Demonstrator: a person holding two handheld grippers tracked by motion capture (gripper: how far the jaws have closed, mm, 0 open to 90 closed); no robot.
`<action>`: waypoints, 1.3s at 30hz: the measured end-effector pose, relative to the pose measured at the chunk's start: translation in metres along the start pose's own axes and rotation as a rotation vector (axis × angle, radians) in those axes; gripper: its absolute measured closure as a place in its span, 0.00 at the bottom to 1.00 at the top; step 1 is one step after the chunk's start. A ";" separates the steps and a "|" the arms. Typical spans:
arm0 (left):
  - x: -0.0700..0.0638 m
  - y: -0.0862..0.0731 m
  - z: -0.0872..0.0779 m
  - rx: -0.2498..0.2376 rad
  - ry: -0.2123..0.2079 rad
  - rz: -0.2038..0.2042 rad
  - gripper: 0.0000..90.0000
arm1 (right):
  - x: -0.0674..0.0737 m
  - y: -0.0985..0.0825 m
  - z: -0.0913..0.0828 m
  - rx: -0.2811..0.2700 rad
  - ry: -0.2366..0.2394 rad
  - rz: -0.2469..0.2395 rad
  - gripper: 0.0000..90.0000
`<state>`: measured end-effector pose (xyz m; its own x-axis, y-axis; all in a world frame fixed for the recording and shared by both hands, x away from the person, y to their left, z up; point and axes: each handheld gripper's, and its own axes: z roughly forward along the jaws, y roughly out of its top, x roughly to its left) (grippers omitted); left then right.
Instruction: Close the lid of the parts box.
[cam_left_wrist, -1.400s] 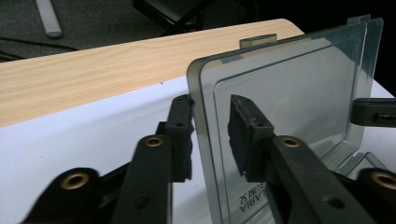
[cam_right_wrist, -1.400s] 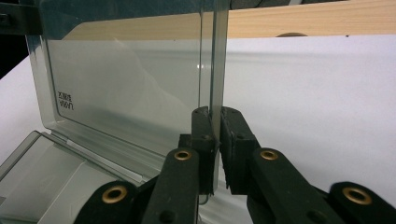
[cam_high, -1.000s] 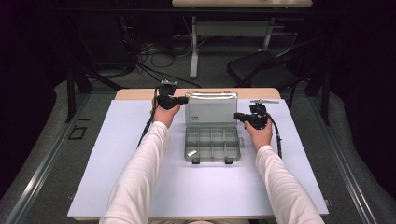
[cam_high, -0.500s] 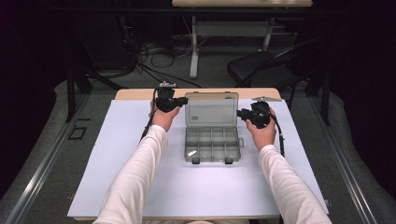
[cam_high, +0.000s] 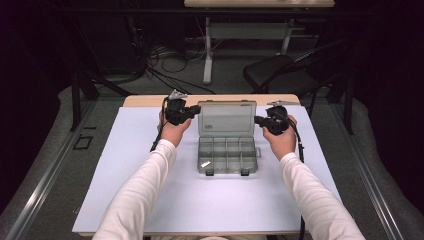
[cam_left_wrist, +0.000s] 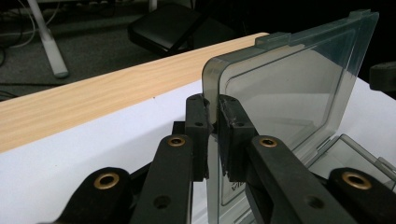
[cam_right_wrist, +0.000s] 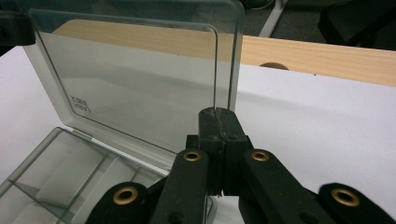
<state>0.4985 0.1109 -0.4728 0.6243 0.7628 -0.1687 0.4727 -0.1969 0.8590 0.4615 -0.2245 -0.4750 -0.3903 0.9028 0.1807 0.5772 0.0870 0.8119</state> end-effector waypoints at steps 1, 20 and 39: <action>-0.001 -0.001 0.000 -0.008 0.004 0.005 0.93 | 0.001 0.002 -0.001 0.003 0.004 0.002 1.00; -0.016 -0.010 -0.016 -0.042 0.034 0.077 0.93 | 0.023 0.061 -0.028 0.013 0.001 -0.007 1.00; -0.022 -0.018 -0.022 -0.073 0.037 0.090 0.93 | 0.025 0.074 -0.002 0.060 -0.036 0.012 1.00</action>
<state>0.4621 0.1112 -0.4739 0.6381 0.7665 -0.0725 0.3684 -0.2213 0.9029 0.4933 -0.1965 -0.4099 -0.3576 0.9183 0.1698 0.6243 0.0999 0.7748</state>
